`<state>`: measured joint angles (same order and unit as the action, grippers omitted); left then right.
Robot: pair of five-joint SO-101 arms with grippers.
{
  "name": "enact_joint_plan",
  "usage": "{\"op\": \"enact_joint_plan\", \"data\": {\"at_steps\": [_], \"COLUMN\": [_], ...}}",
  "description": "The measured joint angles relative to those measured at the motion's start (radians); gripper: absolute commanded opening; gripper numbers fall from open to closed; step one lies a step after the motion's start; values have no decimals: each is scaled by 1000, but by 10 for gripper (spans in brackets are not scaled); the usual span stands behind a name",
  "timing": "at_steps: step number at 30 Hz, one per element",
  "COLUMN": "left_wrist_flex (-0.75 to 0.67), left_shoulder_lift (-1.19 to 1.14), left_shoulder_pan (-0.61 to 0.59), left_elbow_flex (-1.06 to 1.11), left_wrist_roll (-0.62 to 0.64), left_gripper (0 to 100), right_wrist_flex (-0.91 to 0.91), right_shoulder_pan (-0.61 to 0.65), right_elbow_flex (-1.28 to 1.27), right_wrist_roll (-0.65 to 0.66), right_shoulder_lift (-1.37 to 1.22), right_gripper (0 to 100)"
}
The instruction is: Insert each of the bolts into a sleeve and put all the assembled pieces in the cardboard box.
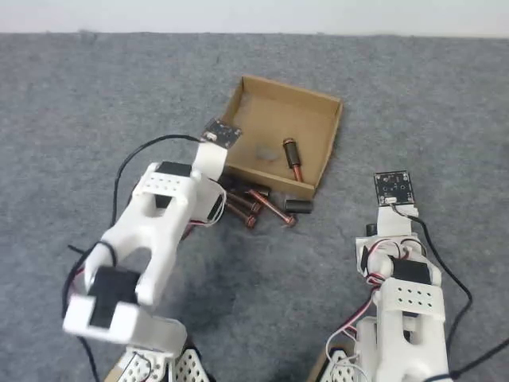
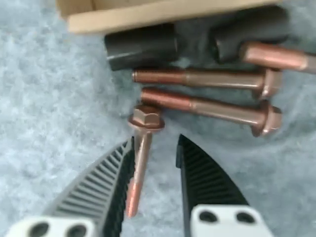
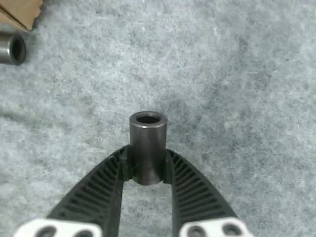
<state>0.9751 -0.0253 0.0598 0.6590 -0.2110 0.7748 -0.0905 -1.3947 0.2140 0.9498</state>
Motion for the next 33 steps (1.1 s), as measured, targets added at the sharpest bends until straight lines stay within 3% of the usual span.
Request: {"op": "enact_joint_plan", "data": {"at_steps": [5, 10, 23, 27, 33], "left_wrist_flex": [38, 80, 91, 66, -91], "left_shoulder_lift": [-140, -196, -204, -127, 130], "left_shoulder_pan": [-11, -6, 2, -18, -83], "left_elbow_flex": [-115, -189, -198, -110, 144], "left_wrist_roll": [-2, -2, 2, 2, 25], "left_gripper": [118, 10, 9, 10, 11], "right_wrist_flex": [0, 0, 0, 0, 0], "right_shoulder_pan": [0, -2, 0, 0, 0], "right_elbow_flex": [0, 0, 0, 0, 0], "right_wrist_roll": [0, 0, 0, 0, 0], "right_shoulder_lift": [0, 0, 0, 0, 0], "right_gripper": [8, 8, 9, 9, 8]}}
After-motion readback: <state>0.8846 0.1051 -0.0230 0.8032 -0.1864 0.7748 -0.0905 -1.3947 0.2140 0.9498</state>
